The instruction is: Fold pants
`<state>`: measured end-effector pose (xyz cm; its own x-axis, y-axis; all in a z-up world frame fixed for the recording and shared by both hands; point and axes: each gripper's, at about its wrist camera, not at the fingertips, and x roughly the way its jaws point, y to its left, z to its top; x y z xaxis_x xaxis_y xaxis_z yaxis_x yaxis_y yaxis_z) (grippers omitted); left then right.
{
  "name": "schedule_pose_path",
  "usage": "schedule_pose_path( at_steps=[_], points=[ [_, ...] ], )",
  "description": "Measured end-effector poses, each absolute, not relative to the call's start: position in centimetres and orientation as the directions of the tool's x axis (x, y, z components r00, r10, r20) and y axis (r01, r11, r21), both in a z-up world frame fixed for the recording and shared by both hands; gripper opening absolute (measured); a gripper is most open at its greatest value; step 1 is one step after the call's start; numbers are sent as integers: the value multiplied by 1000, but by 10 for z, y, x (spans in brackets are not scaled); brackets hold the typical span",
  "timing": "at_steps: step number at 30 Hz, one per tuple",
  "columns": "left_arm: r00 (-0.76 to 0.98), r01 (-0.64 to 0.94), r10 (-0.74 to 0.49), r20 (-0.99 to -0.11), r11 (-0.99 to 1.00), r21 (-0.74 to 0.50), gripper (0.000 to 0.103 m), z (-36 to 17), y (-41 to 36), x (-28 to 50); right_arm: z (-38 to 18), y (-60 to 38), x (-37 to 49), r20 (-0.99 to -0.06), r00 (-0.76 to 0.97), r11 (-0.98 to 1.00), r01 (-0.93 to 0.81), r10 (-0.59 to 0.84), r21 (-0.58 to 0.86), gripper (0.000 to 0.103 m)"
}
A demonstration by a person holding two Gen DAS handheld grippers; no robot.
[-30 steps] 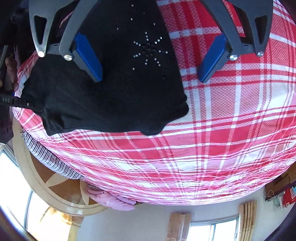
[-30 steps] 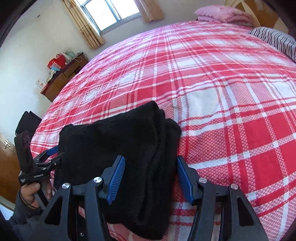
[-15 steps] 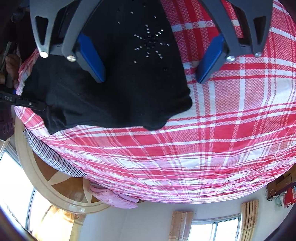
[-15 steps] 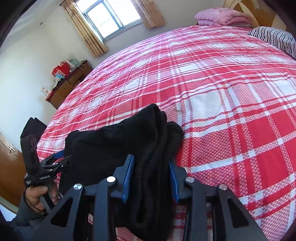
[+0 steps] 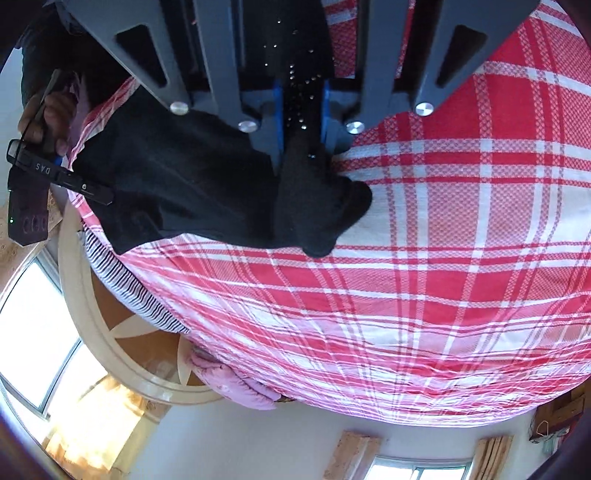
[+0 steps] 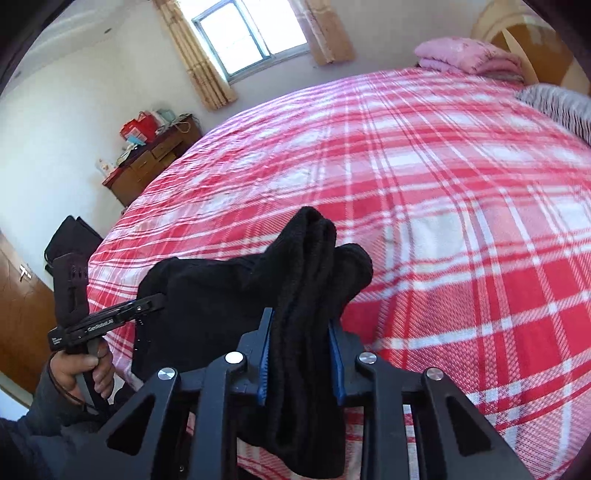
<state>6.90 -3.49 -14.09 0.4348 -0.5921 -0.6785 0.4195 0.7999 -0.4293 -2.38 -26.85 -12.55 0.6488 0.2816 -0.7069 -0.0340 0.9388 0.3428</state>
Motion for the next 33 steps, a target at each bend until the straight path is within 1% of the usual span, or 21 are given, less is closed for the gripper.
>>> schedule_pose_path(
  at_steps=[4, 9, 12, 19, 21, 24, 27, 32, 33],
  points=[
    [441, 412, -603, -665, 794, -446, 13, -133, -28, 69, -106, -260, -17, -694, 659, 944, -76, 289, 321, 26],
    [491, 397, -598, -634, 801, -448, 13, -114, -9, 72, -82, -241, 20, -697, 647, 949, -158, 309, 274, 26],
    [549, 370, -569, -612, 822, -433, 13, -98, 12, 78, -71, -224, 53, -695, 638, 943, -210, 332, 257, 26],
    [680, 253, -446, -583, 888, -384, 13, -73, 77, 95, -63, -157, 130, -681, 605, 906, -348, 414, 241, 26],
    [707, 207, -401, -583, 905, -372, 13, -71, 97, 101, -68, -135, 150, -676, 600, 896, -380, 428, 230, 26],
    [734, 132, -332, -592, 925, -356, 13, -76, 127, 109, -85, -104, 181, -673, 572, 875, -406, 469, 266, 26],
    [742, 67, -274, -612, 939, -339, 13, -86, 149, 116, -108, -74, 205, -695, 537, 866, -418, 478, 273, 26],
    [712, 5, -198, -674, 961, -276, 13, -122, 158, 128, -148, -51, 228, -733, 507, 884, -366, 453, 293, 26],
    [709, 0, -184, -681, 965, -261, 15, -126, 155, 131, -154, -54, 232, -733, 504, 885, -340, 456, 317, 26]
  ],
)
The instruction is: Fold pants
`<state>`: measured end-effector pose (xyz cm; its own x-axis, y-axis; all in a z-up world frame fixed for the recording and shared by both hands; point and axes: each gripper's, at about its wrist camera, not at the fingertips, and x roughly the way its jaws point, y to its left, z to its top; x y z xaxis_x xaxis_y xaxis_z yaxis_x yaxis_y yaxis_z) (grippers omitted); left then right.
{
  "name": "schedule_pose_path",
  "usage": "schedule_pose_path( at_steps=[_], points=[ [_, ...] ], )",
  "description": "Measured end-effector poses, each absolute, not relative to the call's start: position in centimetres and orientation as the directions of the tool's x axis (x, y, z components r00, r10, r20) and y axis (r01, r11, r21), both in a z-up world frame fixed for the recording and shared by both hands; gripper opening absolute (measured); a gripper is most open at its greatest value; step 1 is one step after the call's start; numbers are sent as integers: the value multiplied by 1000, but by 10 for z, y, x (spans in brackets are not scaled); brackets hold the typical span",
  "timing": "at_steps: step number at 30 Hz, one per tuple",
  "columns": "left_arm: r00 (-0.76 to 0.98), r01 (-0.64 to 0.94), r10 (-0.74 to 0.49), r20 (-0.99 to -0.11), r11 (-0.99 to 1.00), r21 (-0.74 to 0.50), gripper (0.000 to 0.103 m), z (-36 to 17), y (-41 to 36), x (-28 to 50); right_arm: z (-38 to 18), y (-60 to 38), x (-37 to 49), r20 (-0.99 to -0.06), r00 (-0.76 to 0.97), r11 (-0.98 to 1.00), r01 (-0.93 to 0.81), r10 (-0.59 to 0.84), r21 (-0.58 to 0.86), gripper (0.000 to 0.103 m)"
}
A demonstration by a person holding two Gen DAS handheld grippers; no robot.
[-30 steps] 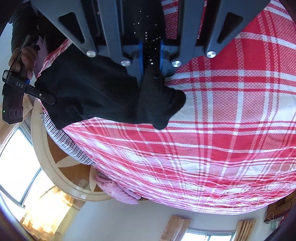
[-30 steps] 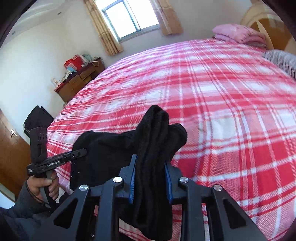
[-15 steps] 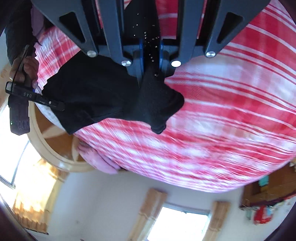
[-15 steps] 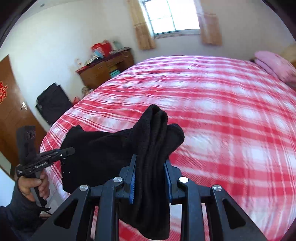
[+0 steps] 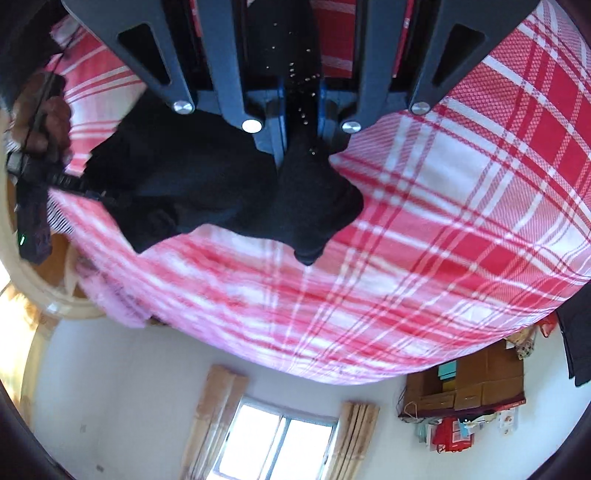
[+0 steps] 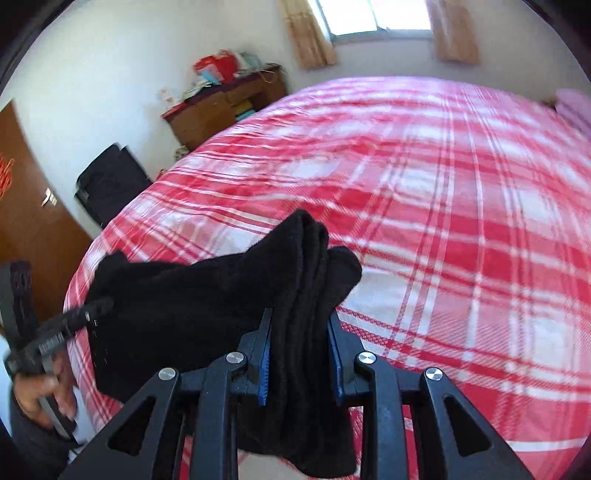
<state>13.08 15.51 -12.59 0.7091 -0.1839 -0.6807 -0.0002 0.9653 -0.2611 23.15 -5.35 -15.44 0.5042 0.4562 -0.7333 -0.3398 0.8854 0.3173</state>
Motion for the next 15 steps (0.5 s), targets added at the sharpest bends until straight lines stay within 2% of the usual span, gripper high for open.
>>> schedule_pose_path(
  at_steps=[1, 5, 7, 9, 11, 15],
  points=[
    [708, -10, -165, -686, 970, -244, 24, -131, 154, 133, -159, -57, 233, -732, 503, 886, -320, 460, 336, 27],
    [693, -12, -122, -711, 983, -181, 40, -142, 151, 136, -171, -69, 237, -733, 497, 885, -266, 465, 382, 31],
    [694, -34, -77, -716, 990, -140, 62, -145, 149, 135, -175, -76, 238, -730, 495, 881, -239, 472, 407, 36],
    [693, -42, -70, -718, 990, -137, 68, -146, 151, 133, -182, -84, 237, -726, 493, 875, -204, 480, 439, 38],
    [690, -48, -75, -720, 988, -149, 70, -150, 155, 131, -184, -89, 236, -724, 491, 870, -187, 485, 456, 43],
    [694, -50, -48, -718, 992, -114, 74, -148, 151, 127, -185, -98, 231, -714, 501, 865, -178, 490, 469, 46]
  ],
)
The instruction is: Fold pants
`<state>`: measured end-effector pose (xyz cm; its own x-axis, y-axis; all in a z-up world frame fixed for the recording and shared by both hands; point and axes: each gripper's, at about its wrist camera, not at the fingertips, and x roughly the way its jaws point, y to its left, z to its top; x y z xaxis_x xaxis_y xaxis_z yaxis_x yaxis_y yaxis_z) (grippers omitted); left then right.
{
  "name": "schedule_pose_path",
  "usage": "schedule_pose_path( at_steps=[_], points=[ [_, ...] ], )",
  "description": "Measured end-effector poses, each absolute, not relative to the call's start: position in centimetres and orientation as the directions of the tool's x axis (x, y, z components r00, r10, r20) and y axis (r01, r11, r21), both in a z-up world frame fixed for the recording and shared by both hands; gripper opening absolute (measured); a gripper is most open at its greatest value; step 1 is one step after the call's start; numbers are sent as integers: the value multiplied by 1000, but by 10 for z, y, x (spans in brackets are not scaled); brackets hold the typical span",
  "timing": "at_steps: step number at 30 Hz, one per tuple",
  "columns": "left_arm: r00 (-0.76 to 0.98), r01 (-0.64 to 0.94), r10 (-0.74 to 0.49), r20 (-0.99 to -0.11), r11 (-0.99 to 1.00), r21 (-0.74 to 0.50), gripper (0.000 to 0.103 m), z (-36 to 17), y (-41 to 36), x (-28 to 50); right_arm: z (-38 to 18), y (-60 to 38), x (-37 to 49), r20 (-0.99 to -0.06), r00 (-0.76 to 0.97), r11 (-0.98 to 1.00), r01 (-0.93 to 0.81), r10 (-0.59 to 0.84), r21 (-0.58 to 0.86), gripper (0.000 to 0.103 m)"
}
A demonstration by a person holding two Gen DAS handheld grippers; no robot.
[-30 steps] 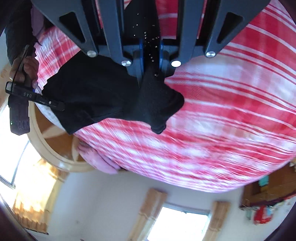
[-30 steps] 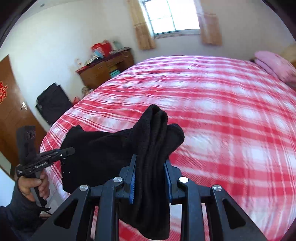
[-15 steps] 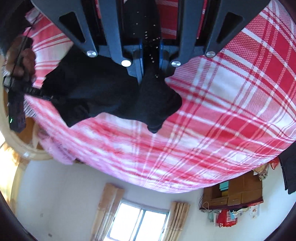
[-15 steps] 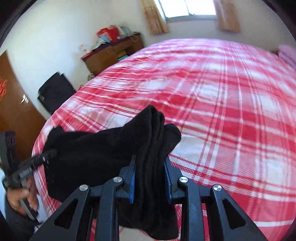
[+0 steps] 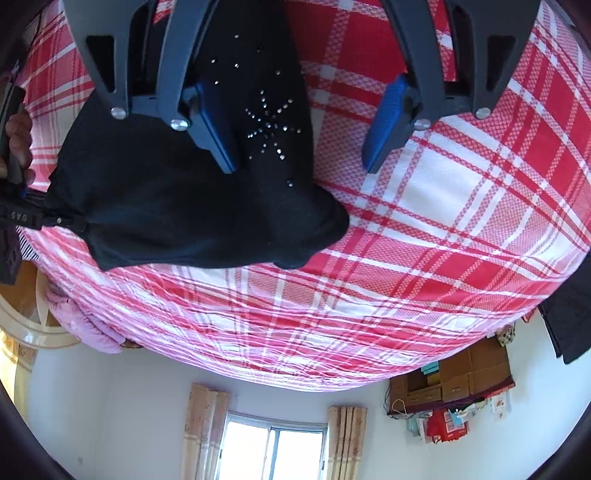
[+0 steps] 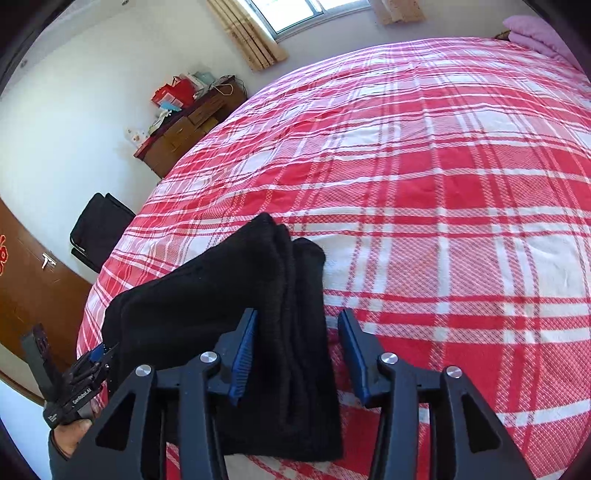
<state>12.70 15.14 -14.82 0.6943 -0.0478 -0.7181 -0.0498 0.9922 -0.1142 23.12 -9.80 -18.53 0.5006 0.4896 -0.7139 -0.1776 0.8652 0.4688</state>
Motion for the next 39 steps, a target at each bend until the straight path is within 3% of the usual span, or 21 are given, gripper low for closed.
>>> schedule_pose_path(
  at_steps=[8, 15, 25, 27, 30, 39],
  points=[
    [693, -68, -9, -721, 995, -78, 80, -147, 152, 119, -186, -124, 219, -693, 523, 856, -159, 496, 492, 54],
    [710, -102, 89, -699, 995, 23, 80, -127, 148, 106, -146, -146, 179, -728, 629, 952, -74, 274, 295, 58],
    [782, -60, 72, -619, 997, 40, 80, -76, 128, 82, -92, -181, 127, -679, 711, 972, -28, 184, 234, 60],
    [801, -50, 65, -595, 998, 43, 81, -66, 123, 75, -82, -177, 115, -657, 737, 981, -40, 158, 191, 62],
    [832, -39, 54, -552, 998, 39, 94, -52, 117, 67, -64, -166, 97, -614, 775, 987, -73, 148, 146, 64],
    [869, -5, 21, -494, 999, 33, 95, -31, 107, 55, -30, -141, 60, -520, 839, 987, -148, 161, 67, 67]
  ],
)
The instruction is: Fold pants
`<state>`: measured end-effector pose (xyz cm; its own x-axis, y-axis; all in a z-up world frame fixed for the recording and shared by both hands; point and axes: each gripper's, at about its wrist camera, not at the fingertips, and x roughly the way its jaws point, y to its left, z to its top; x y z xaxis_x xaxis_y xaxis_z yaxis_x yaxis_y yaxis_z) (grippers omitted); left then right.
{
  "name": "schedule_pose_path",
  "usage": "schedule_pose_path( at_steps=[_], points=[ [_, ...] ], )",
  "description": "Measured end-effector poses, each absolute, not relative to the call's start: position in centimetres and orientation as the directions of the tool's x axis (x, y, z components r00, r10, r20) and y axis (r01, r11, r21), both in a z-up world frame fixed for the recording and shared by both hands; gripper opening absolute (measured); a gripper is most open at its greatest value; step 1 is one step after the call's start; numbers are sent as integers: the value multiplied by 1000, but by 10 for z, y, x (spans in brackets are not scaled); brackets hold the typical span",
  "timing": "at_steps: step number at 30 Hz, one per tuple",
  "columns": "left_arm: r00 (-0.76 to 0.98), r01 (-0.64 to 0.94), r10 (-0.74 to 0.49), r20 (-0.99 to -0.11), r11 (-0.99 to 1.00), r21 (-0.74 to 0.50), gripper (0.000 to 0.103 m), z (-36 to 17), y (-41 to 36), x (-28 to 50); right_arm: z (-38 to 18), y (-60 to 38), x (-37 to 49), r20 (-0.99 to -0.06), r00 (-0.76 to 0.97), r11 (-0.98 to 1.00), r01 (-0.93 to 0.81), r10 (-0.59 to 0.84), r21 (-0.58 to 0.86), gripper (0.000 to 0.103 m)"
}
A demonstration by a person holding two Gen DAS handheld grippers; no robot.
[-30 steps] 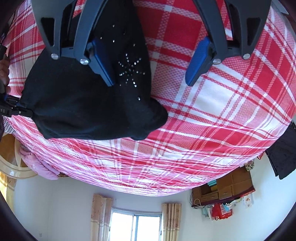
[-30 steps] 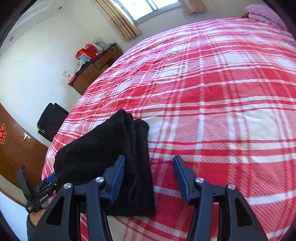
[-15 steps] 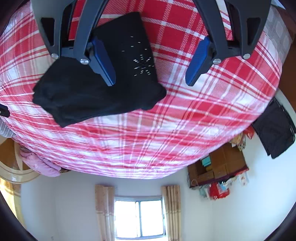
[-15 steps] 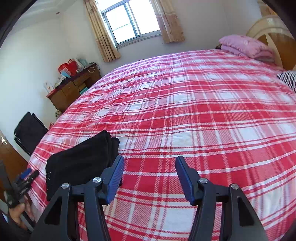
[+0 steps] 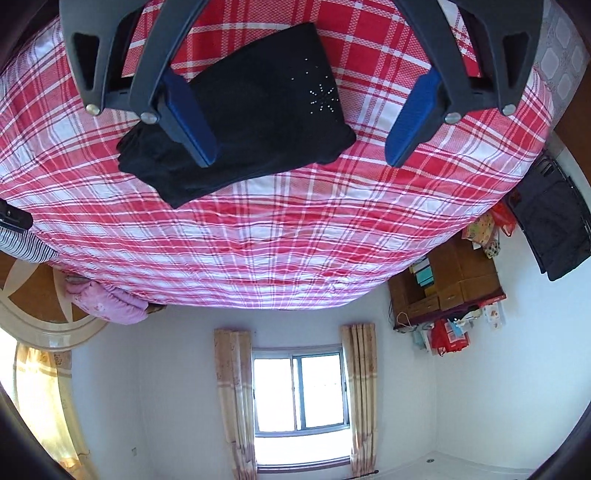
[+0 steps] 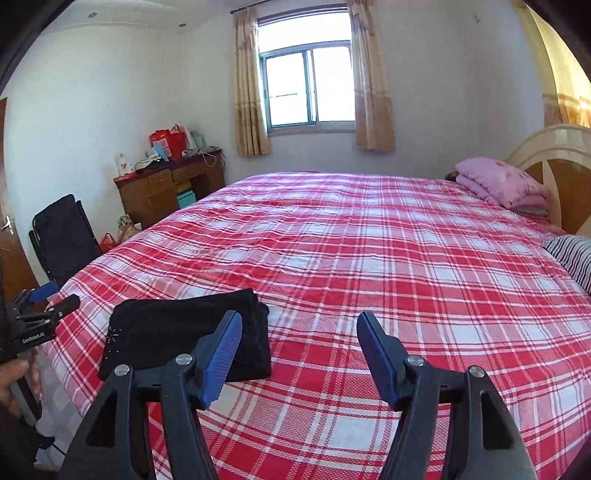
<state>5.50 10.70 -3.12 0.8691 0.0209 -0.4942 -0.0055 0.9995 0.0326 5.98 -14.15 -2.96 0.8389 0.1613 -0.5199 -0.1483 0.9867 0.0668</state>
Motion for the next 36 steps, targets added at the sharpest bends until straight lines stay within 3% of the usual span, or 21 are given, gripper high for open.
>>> schedule_pose_path(
  at_steps=[36],
  points=[
    [881, 2, 6, -473, 1000, 18, 102, -25, 96, 47, -13, -135, 40, -459, 876, 989, -145, 146, 38, 74]
  ],
)
